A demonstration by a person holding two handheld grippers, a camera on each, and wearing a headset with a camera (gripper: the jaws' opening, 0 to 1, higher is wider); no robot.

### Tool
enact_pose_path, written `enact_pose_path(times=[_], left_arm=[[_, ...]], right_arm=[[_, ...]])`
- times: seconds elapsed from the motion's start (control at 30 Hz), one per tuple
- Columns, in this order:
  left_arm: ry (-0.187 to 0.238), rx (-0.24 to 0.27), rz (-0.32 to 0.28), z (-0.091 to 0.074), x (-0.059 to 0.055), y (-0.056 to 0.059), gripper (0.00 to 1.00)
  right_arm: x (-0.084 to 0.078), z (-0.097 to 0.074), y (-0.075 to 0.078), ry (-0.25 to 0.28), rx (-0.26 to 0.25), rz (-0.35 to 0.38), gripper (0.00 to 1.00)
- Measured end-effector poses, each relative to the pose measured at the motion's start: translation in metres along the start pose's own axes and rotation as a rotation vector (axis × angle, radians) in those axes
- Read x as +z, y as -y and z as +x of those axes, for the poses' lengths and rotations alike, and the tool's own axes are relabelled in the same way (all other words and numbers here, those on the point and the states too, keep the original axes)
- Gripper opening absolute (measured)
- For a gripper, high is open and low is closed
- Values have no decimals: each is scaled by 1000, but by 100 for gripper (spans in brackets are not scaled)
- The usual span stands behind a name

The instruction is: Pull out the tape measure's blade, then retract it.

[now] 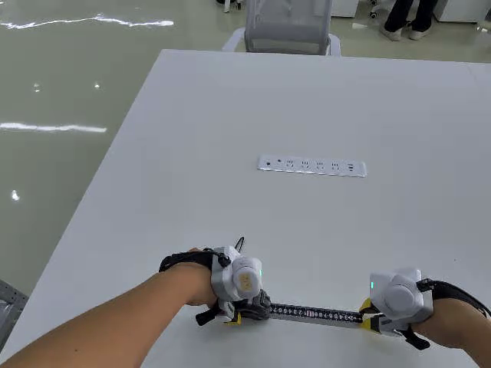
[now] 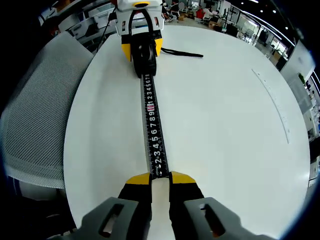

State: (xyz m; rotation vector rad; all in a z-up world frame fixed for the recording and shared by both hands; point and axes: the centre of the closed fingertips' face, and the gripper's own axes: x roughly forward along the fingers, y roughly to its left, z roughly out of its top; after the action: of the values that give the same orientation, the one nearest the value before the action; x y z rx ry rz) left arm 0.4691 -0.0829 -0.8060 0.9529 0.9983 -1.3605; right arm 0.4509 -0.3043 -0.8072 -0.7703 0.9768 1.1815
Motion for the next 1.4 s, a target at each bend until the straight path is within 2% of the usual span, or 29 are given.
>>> enact_pose_path(times=[0.77,1.03,1.4], left_arm=[[1,2,-4,0,0,-1,33],[0,1,-5,0,1,-1,34],[0,-1,-5,0,2,-1,34]], right_arm=[[-15,-6,2,-19,1,-2,10],[-25,-8,4,-27,-3,1,10],[-26,-8,3,-31,-5,6,10]])
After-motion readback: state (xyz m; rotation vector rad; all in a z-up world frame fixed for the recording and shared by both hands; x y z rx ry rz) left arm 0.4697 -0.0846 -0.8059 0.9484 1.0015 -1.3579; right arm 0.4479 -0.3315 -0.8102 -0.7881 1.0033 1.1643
